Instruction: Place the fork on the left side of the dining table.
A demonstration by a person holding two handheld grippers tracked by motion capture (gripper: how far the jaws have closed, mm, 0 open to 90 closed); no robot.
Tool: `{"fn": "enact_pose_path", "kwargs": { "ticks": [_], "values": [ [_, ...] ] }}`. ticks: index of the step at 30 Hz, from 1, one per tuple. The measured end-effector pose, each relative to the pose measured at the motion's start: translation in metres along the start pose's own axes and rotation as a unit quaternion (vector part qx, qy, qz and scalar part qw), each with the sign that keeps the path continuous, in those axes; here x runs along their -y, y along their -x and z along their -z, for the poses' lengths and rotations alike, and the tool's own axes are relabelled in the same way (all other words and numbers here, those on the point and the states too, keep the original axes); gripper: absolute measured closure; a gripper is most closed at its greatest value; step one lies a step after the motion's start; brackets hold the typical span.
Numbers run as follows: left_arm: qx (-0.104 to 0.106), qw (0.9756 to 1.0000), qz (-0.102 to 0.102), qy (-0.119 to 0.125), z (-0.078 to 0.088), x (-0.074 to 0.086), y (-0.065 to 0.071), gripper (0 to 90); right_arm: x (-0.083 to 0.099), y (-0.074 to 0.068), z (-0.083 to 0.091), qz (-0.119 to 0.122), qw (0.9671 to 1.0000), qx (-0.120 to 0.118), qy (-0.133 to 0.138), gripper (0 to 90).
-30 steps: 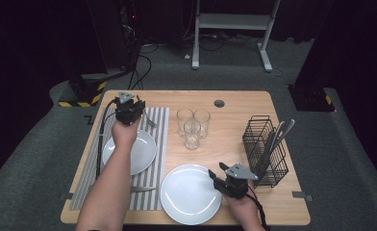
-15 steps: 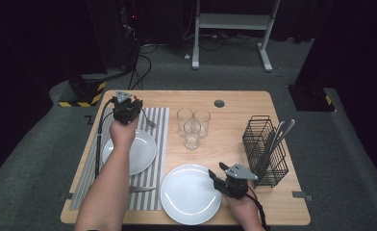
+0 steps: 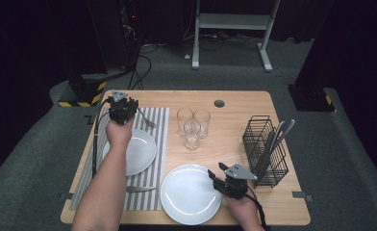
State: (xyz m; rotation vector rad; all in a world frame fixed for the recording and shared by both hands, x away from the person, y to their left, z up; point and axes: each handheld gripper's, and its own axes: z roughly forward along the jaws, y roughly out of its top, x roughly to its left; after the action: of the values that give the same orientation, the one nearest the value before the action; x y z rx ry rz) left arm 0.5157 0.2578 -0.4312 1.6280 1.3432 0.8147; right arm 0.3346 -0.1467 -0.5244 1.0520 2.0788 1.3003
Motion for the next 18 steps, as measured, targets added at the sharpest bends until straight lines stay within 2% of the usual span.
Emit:
{"fn": "enact_pose_path", "kwargs": {
  "ticks": [6, 18],
  "values": [
    [-0.007, 0.9999, 0.004, -0.009, 0.001, 0.003, -0.009, 77.1, 0.0, -0.001, -0.001, 0.001, 1.0, 0.002, 0.0, 46.2],
    [-0.003, 0.9997, 0.023, -0.01, 0.001, 0.014, -0.026, 74.4, -0.002, -0.005, 0.001, 0.01, 0.9999, 0.01, 0.002, 46.0]
  ]
}}
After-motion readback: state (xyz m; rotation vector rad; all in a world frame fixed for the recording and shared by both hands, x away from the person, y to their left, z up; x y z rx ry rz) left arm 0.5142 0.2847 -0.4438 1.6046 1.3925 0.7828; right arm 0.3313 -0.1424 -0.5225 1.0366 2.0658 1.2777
